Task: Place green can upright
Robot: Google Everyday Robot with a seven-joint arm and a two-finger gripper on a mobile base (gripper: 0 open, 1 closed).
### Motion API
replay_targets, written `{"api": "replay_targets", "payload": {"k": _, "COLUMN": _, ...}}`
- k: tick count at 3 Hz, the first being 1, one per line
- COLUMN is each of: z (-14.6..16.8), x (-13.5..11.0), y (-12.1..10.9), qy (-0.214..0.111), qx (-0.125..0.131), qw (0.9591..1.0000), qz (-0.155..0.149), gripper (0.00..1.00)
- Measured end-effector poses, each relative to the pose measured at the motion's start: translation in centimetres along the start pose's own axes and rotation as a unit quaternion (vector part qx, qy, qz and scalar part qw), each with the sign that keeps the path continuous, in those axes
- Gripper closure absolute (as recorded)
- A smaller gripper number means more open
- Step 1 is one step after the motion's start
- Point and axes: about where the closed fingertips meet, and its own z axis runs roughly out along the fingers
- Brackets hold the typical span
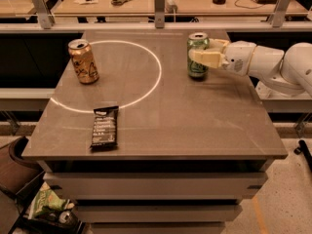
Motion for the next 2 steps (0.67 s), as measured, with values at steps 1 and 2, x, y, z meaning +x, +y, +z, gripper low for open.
{"api": "replay_targets", "payload": {"k": 1, "z": -0.13, "x": 1.54, "y": -0.26, "qy": 0.000, "qx": 0.004, "qw": 0.9998, "qz": 0.020, "gripper": 1.00}}
{"api": "replay_targets", "payload": {"k": 2, "z": -0.16, "x": 1.40, "y": -0.26, "qy": 0.000, "qx": 0.004, "qw": 0.9998, "qz": 0.022, "gripper": 1.00}}
